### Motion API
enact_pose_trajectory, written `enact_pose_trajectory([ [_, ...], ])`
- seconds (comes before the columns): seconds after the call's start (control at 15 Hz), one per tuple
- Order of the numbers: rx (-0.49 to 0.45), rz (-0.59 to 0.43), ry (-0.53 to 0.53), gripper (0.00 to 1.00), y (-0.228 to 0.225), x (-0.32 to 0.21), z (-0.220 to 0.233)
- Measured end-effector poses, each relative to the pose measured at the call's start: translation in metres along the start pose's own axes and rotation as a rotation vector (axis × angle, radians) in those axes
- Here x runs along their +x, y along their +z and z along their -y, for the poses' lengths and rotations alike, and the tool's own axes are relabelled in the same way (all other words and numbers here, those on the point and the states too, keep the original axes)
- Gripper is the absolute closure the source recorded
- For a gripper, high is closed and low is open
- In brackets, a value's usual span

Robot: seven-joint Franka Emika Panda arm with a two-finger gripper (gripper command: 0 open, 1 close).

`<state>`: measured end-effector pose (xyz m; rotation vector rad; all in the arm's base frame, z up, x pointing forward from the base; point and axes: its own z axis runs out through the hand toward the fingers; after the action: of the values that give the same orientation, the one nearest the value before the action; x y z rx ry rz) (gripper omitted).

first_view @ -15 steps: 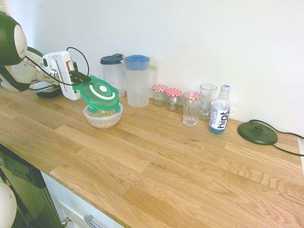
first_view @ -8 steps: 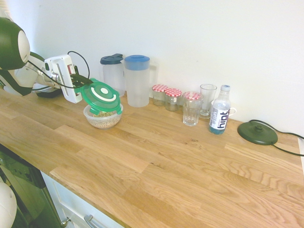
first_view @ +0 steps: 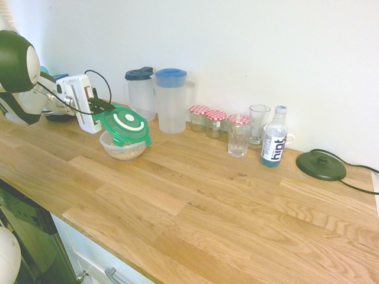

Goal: Cover the lid of food container

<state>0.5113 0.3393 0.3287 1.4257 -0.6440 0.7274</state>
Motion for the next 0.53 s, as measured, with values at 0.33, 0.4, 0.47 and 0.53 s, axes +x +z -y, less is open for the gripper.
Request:
enact_pose_trajectory([
  [0.33, 0.008, -0.002, -0.002, 1.0, -0.0038, -0.0015, -0.0019],
  [0.4, 0.008, -0.002, -0.002, 1.0, -0.0039, -0.0015, -0.0019],
  [0.47, 0.008, -0.002, -0.002, 1.0, -0.0039, -0.0015, -0.002],
  [0.53, 0.008, -0.003, -0.002, 0.0, -0.0042, -0.0016, -0.0021],
])
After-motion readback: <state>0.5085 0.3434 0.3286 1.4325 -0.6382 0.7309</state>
